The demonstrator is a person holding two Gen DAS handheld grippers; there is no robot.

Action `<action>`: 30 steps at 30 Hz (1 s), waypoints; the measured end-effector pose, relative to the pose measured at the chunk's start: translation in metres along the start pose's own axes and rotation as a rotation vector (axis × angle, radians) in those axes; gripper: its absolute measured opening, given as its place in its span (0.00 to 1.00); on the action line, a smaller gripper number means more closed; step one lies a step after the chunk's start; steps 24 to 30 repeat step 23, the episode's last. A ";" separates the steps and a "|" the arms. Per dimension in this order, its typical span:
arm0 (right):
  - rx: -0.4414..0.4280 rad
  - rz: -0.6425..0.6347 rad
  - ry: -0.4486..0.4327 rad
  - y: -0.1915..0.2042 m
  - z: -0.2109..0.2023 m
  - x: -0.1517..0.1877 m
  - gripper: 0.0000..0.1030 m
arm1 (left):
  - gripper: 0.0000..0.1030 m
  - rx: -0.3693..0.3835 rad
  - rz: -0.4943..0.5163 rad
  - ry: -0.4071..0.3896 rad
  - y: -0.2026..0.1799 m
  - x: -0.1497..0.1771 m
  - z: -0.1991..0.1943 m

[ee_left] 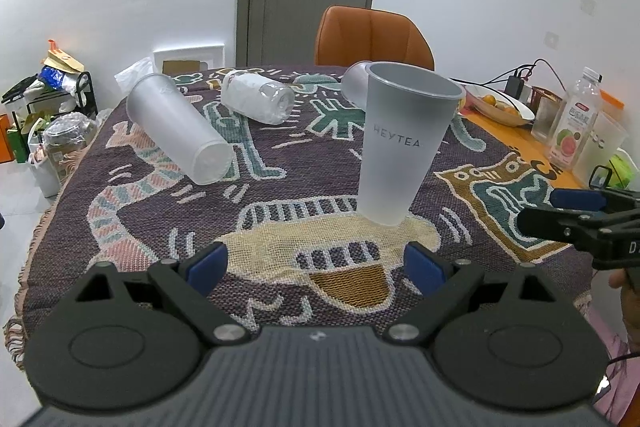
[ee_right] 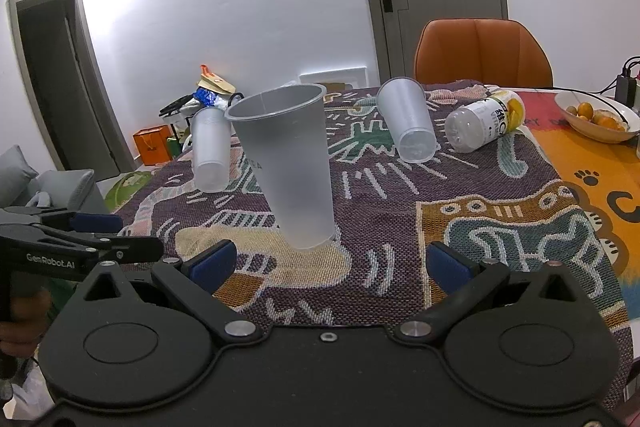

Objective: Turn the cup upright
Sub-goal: 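Open the left gripper and withdraw from the standing cup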

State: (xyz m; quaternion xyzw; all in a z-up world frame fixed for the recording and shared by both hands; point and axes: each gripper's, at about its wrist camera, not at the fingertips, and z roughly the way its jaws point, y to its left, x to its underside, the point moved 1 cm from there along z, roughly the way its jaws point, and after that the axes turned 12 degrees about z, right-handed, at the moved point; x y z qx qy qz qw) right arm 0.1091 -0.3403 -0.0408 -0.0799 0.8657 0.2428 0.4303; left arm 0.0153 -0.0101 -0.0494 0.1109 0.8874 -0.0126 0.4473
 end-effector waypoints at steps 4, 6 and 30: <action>-0.001 0.000 -0.002 0.000 0.000 0.001 1.00 | 0.91 -0.002 -0.005 0.004 0.000 0.000 0.001; 0.001 0.003 -0.003 -0.001 0.000 0.001 1.00 | 0.91 -0.002 -0.005 0.002 0.001 0.000 0.000; -0.004 0.008 0.006 -0.002 0.002 0.002 1.00 | 0.91 0.012 0.018 -0.010 -0.005 0.001 -0.001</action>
